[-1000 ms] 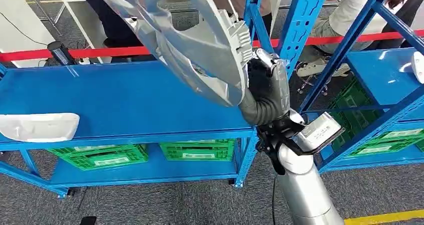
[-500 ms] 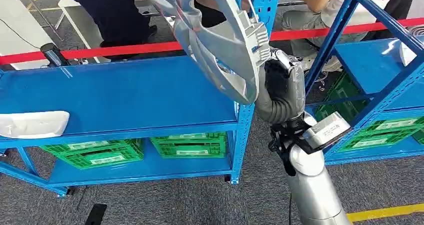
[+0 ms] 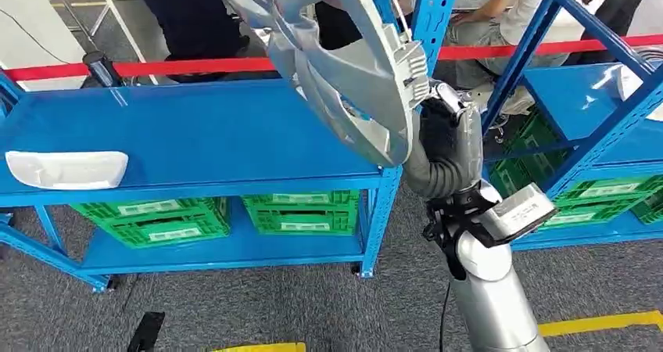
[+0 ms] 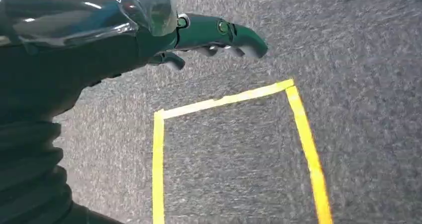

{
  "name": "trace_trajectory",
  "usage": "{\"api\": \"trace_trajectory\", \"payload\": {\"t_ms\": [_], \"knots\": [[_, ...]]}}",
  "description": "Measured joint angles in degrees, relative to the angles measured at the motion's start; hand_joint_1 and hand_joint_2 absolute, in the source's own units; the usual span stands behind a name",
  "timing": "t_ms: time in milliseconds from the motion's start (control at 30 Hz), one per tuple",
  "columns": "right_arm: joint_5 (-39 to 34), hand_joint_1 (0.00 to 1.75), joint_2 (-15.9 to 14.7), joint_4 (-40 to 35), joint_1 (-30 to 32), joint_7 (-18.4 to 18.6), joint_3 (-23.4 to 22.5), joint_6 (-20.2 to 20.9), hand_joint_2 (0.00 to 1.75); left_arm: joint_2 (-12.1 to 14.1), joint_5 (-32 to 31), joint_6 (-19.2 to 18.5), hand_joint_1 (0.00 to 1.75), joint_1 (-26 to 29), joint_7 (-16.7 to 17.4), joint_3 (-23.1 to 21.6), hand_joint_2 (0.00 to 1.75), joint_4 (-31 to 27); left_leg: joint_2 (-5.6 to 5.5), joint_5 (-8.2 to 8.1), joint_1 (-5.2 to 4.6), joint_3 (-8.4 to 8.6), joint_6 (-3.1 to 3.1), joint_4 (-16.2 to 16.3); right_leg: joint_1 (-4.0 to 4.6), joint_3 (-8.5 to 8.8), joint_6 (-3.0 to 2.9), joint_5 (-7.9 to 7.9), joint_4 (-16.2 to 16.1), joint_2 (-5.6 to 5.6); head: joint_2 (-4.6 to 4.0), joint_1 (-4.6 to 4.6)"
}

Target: Take the parts from the cabinet and place them on the table.

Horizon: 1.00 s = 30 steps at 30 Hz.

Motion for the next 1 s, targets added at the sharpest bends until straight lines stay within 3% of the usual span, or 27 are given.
{"api": "trace_trajectory", "payload": {"t_ms": [33, 67, 100, 167, 200, 233, 267, 300, 367, 400, 433, 467, 500, 533, 567, 600, 633, 700, 733, 767, 800, 867, 900, 933, 967, 1000], "knots": [[0.0, 1.75, -0.1, 0.0, 0.1, 0.0, 0.0, 0.0, 1.75, -0.1, 0.0, 0.0, 0.00, 0.0, 0.0, 0.0, 1.75, 0.1, 0.05, 0.63, -0.07, -0.91, 0.03, 0.0, -0.06, -1.01, 0.08, -2.05, 4.4, 0.00, 0.00, -0.04], [0.0, 1.75, -0.2, 0.0, 0.2, 0.0, 0.0, 0.0, 1.75, -0.1, 0.0, 0.0, 0.00, 0.0, 0.0, 0.0, 1.75, 0.2, 0.11, 1.28, -0.09, -1.84, -0.04, 0.1, -0.07, -1.23, 0.58, -2.61, 7.3, -0.01, 0.00, -0.04], [0.0, 1.75, -0.3, 0.0, 0.2, 0.0, 0.0, 0.0, 1.75, -0.1, 0.0, 0.0, 0.00, 0.0, 0.0, 0.0, 1.75, 0.3, 0.16, 1.86, -0.07, -2.75, -0.15, 0.3, -0.13, -0.22, 1.36, -1.91, 7.5, -0.04, 0.00, -0.02], [0.0, 1.75, -0.3, 0.0, 0.3, 0.0, 0.0, 0.0, 1.75, -0.2, 0.0, 0.1, 0.00, 0.0, 0.0, 0.0, 1.75, 0.5, 0.16, 2.75, 0.04, -4.43, -0.56, 0.8, -0.42, 5.09, 2.85, 0.90, 1.4, -0.15, 0.00, -0.02], [0.0, 1.75, -0.3, -0.1, 0.3, 0.0, 0.0, 0.0, 1.75, -0.2, 0.1, 0.1, 0.00, 0.1, -0.1, 0.0, 1.75, 0.6, 0.14, 3.02, 0.07, -5.16, -0.81, 1.3, -0.50, 8.84, 3.02, 1.48, -3.7, -0.28, 0.00, -0.02], [0.0, 1.75, -0.3, -0.3, 0.2, 0.0, 0.0, 0.0, 1.75, -0.1, 0.1, 0.1, 0.00, 0.1, -0.1, 0.0, 1.75, 0.6, 0.11, 3.26, -0.07, -6.00, -1.17, 2.0, -0.41, 11.98, 2.30, -0.96, -8.8, -0.47, 0.00, -0.02], [0.0, 1.75, -0.3, -0.5, 0.5, 0.0, 0.0, 0.0, 1.75, -0.1, 0.1, 0.2, 0.00, 0.1, -0.2, 0.0, 1.75, 0.6, 0.15, 3.57, -0.12, -6.37, -1.51, 2.3, 0.06, 12.86, 1.50, -1.11, -9.8, -0.26, 0.00, -0.35], [0.0, 1.75, -0.3, -0.6, 0.5, 0.1, 0.0, 0.0, 1.75, -0.1, 0.2, 0.3, 0.00, 0.2, -0.4, 0.0, 1.75, 0.7, 0.13, 4.01, -0.12, -6.40, -1.92, 2.3, 0.09, 12.35, 1.37, -0.89, -9.9, -0.37, 0.00, -0.22], [0.0, 1.75, -0.3, -0.7, 0.5, 0.1, 0.0, 0.0, 1.75, -0.1, 0.4, 0.6, 0.00, 0.3, -0.4, -0.1, 1.75, 0.9, 0.09, 5.00, 0.08, -6.61, -2.64, 2.0, 0.35, 11.88, 0.35, -0.26, -9.7, -0.31, 0.00, -0.31], [0.0, 1.75, -0.3, -0.7, 0.6, 0.1, 0.0, 0.0, 1.75, 0.0, 0.5, 0.7, 0.00, 0.4, -0.4, -0.1, 1.75, 1.0, 0.01, 4.82, 0.32, -6.97, -2.90, 2.2, -0.49, 11.37, -0.35, 0.45, -10.1, -0.41, 0.00, -0.20], [0.0, 1.75, -0.3, -0.7, 0.5, 0.1, 0.0, 0.0, 1.75, 0.0, 0.5, 0.7, 0.00, 0.4, -0.5, -0.2, 1.75, 1.1, -0.20, 2.37, 0.41, -7.64, -3.30, 3.5, -0.36, 10.99, -0.84, 0.97, -10.0, -0.45, 0.00, -0.42], [0.0, 1.75, -0.3, -0.9, 0.6, 0.1, 0.0, 0.0, 1.75, 0.0, 0.5, 0.7, 0.00, 0.4, -0.5, -0.3, 1.75, 1.1, -0.25, -1.06, 0.53, -8.58, -3.64, 6.7, -0.35, 10.38, -1.28, 1.54, -10.0, -0.51, 0.00, -0.55], [0.0, 1.75, -0.3, -1.0, 0.6, 0.1, 0.0, 0.0, 1.75, 0.2, 0.5, 0.8, 0.00, 0.4, -0.5, -0.3, 1.75, 1.2, -0.26, -4.33, 0.61, -9.82, -3.97, 11.1, -0.30, 9.70, -1.34, 2.14, -10.0, -0.52, 0.00, -0.57], [0.0, 1.75, -0.3, -1.0, 0.6, 0.1, 0.0, -0.1, 1.75, 0.3, 0.5, 0.8, 0.00, 0.4, -0.5, -0.4, 1.75, 1.2, -0.25, -6.59, 0.65, -10.92, -4.19, 15.4, -0.24, 9.02, -1.36, 2.67, -10.0, -0.52, 0.00, -0.61], [0.0, 1.75, -0.3, -1.0, 0.7, 0.1, 0.0, -0.1, 1.75, 0.3, 0.5, 0.8, 0.00, 0.4, -0.5, -0.4, 1.75, 1.4, -0.25, -7.55, 0.70, -11.45, -4.31, 18.6, -0.20, 8.33, -1.29, 3.20, -9.9, -0.51, 0.00, -0.59], [0.0, 1.75, -0.3, -1.0, 0.9, 0.1, 0.0, -0.1, 1.75, 0.3, 0.5, 0.8, 0.00, 0.4, -0.5, -0.5, 1.75, 1.4, -0.25, -7.06, 0.73, -10.96, -4.29, 19.5, -0.17, 7.64, -1.19, 3.73, -9.9, -0.49, 0.00, -0.61], [0.0, 1.75, -0.3, -1.0, 1.0, 0.2, 0.0, -0.1, 1.75, 0.3, 0.5, 0.8, 0.00, 0.4, -0.5, -0.5, 1.75, 1.4, -0.24, -5.34, 0.76, -9.07, -4.18, 17.9, -0.15, 6.94, -1.05, 4.28, -9.9, -0.45, 0.00, -0.61], [0.0, 1.75, -0.3, -1.2, 1.1, 0.2, 0.0, -0.1, 1.75, 0.4, 0.5, 0.8, 0.00, 0.4, -0.5, -0.8, 1.75, 1.4, -0.34, -2.28, 0.74, -2.34, -3.56, 9.3, -0.05, 5.89, -0.71, 5.29, -9.9, -0.33, 0.00, -0.63], [0.0, 1.75, -0.3, -1.4, 1.1, 0.2, 0.0, -0.1, 1.75, 0.5, 0.5, 0.8, 0.00, 0.3, -0.6, -0.9, 1.75, 1.4, -0.61, -3.25, 0.57, 1.36, -2.96, 3.9, -0.11, 5.69, -0.46, 5.72, -9.9, -0.33, 0.00, -0.61], [0.1, 1.75, -0.3, -1.6, 1.1, 0.2, 0.0, -0.1, 1.75, 0.7, 0.5, 0.9, 0.00, 0.2, -0.6, -1.0, 1.75, 1.4, -0.58, -4.59, 0.34, 2.97, -2.64, 1.0, 0.17, 5.26, -0.09, 6.17, -9.9, -0.40, 0.00, -0.53], [0.1, 1.75, -0.3, -1.6, 1.1, 0.2, 0.0, -0.1, 1.75, 0.7, 0.5, 0.9, 0.00, 0.2, -0.6, -1.0, 1.75, 1.4, -0.62, -3.85, 0.04, 2.53, -2.48, 1.7, -0.08, 5.37, 0.45, 6.59, -10.2, -0.53, 0.00, -0.44], [0.1, 1.75, -0.3, -1.8, 1.1, 0.2, 0.0, -0.1, 1.75, 0.9, 0.5, 1.0, 0.00, 0.3, -0.6, -1.0, 1.75, 1.4, -0.58, -3.34, -0.43, 2.15, -1.60, 1.4, -0.32, 5.35, 1.21, 7.55, -10.5, -0.55, 0.00, -0.63], [0.1, 1.75, -0.3, -1.8, 1.1, 0.2, -0.1, -0.1, 1.75, 0.9, 0.6, 1.0, 0.00, 0.3, -0.6, -1.0, 1.75, 1.4, -0.37, -2.08, -0.25, 1.55, -0.90, 0.0, 0.08, 5.18, 1.55, 8.01, -10.7, -0.43, 0.00, -0.66], [0.1, 1.75, -0.3, -1.9, 1.1, 0.3, -0.2, -0.1, 1.75, 0.7, 0.6, 1.0, 0.00, 0.2, -0.6, -1.2, 1.75, 1.4, 0.01, -1.10, 0.02, 2.03, -0.67, -0.5, -0.02, 4.15, 1.33, 6.72, -9.9, -0.52, 0.00, -0.66], [0.1, 1.75, -0.4, -1.9, 1.1, 0.3, -0.2, -0.1, 1.75, 0.7, 0.7, 1.0, 0.00, 0.2, -0.6, -1.2, 1.75, 1.4, -0.06, -0.44, 0.04, 1.22, -0.03, -0.9, 0.05, 3.06, 0.65, 3.98, -7.5, -0.49, 0.00, -0.30], [0.1, 1.75, -0.4, -1.9, 1.1, 0.3, -0.3, -0.1, 1.75, 0.7, 0.8, 1.0, 0.00, 0.2, -0.6, -1.3, 1.75, 1.4, 0.02, 0.34, -0.02, 0.41, 0.08, -0.8, 0.06, 1.46, 0.03, 0.78, -3.2, -0.49, 0.00, -0.31]]}}
